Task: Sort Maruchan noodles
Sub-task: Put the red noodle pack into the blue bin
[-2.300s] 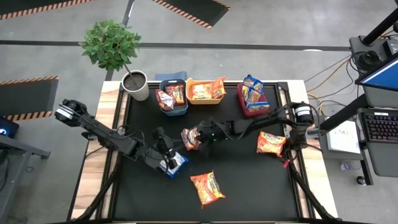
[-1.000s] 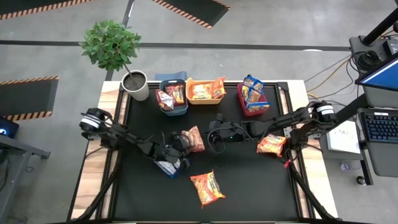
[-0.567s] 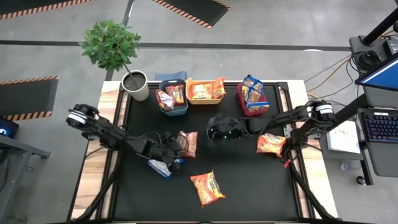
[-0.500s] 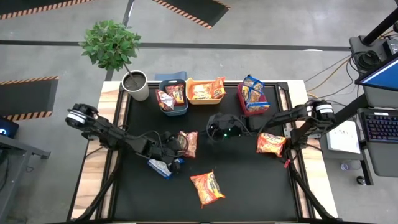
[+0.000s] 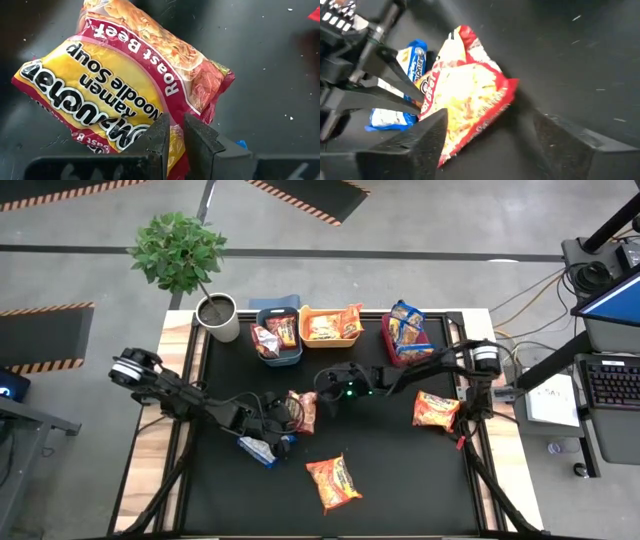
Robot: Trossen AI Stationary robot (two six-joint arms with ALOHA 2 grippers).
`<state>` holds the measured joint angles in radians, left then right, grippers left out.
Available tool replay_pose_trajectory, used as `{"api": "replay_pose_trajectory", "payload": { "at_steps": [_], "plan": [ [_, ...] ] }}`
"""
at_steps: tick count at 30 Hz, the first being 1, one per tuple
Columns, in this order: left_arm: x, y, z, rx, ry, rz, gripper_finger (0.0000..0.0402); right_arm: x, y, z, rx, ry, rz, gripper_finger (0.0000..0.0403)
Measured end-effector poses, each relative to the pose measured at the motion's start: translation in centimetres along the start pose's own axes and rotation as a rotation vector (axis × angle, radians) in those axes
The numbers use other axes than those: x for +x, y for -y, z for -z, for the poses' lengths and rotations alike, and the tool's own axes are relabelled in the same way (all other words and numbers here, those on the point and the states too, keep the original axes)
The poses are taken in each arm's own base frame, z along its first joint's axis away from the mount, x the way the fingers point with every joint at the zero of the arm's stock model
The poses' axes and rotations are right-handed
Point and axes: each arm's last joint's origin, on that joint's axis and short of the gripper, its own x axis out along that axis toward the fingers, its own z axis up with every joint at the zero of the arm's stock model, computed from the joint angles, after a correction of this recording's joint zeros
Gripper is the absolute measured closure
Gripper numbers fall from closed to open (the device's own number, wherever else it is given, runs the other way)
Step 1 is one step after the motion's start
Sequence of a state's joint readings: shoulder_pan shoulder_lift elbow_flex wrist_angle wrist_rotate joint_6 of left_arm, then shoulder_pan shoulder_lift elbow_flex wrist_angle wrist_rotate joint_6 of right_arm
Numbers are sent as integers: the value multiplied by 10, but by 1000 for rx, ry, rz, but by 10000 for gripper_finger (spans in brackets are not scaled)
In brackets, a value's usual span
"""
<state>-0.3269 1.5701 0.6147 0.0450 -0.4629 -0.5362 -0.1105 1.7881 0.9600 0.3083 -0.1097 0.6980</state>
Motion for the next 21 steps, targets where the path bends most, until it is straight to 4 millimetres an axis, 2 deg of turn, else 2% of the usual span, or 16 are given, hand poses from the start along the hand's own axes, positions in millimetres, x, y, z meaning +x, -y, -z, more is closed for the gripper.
{"api": "replay_pose_trajectory", "payload": {
  "at_steps": [5, 10, 15, 21],
  "plan": [
    [3, 0, 2, 3, -6, -6, 365, 26, 2, 2, -4, -16, -123, 75],
    [6, 1, 3, 1, -8, -7, 365, 49, 0, -1, -40, 15, -211, 59],
    [8, 2, 4, 1, -3, -4, 365, 71, -2, -2, -90, 46, -275, 72],
    [7, 2, 3, 26, 3, 1, 365, 79, -8, -6, -100, 51, -314, 111]
  ]
}}
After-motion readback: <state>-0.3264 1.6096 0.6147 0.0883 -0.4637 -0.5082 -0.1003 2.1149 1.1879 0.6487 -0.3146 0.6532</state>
